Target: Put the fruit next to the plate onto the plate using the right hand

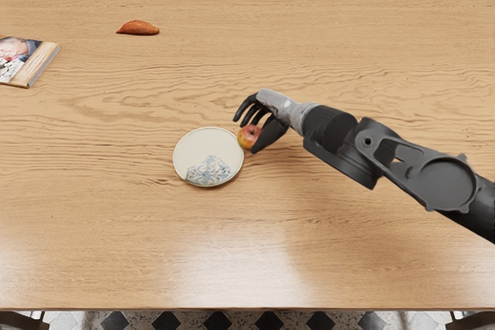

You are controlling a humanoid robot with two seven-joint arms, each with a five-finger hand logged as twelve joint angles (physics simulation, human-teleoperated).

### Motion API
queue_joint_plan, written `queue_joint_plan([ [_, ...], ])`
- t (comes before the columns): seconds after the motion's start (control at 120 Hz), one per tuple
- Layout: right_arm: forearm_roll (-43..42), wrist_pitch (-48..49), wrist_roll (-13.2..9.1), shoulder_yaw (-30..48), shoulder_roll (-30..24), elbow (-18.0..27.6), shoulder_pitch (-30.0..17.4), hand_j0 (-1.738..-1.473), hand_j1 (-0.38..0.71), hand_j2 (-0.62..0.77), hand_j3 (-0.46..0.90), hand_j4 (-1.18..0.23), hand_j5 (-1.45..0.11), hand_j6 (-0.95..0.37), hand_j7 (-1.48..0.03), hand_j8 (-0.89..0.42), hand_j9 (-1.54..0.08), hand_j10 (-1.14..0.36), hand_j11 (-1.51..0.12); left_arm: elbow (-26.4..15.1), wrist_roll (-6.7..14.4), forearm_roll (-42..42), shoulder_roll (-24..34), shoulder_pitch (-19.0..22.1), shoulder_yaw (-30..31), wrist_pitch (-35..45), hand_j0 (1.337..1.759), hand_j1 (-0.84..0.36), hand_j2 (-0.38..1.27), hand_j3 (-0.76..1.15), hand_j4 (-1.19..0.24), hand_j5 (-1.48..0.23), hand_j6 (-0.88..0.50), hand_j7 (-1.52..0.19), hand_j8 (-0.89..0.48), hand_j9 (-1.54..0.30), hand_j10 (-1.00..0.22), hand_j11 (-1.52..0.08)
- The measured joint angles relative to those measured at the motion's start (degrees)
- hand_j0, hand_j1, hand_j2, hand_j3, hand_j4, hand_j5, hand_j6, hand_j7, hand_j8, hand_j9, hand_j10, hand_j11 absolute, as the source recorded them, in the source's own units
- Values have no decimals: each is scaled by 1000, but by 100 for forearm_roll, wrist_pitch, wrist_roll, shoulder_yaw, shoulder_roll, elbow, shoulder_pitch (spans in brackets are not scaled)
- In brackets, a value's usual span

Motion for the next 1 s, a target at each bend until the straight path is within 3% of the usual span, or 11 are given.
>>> queue_joint_plan([
  [0.717,-44,-324,0,-82,830,-267,-229,-1658,246,149,0,-547,-763,-553,-737,-424,-759,-588,-755,0,0,0,0,1,0,0,1658,335,3,0,-12,-15,-13,-15,-13,-15,-12,-15],
  [1.0,17,58,1,481,627,-153,-224,-1658,-154,30,0,-176,-241,-177,-234,-145,-240,-186,-239,0,0,0,0,0,1,0,1658,335,3,0,-12,-15,-13,-15,-13,-15,-12,-15],
])
